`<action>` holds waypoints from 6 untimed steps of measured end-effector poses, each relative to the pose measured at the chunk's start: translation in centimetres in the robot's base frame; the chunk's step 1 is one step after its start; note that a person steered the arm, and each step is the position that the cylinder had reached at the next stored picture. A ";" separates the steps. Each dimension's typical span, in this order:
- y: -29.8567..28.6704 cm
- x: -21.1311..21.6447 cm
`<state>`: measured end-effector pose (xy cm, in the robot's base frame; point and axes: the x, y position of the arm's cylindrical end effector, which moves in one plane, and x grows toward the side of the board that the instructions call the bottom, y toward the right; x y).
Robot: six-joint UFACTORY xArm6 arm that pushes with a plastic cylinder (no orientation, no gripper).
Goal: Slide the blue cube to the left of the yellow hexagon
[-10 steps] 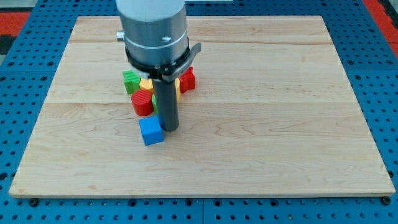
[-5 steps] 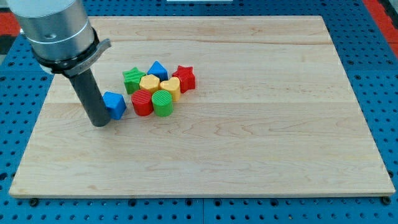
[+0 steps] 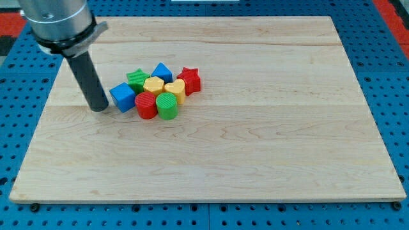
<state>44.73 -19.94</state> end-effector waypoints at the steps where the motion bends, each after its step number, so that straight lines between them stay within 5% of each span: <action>1: -0.2 0.0; 4: 5.7 0.0; 6: -4.2 0.1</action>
<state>44.81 -24.15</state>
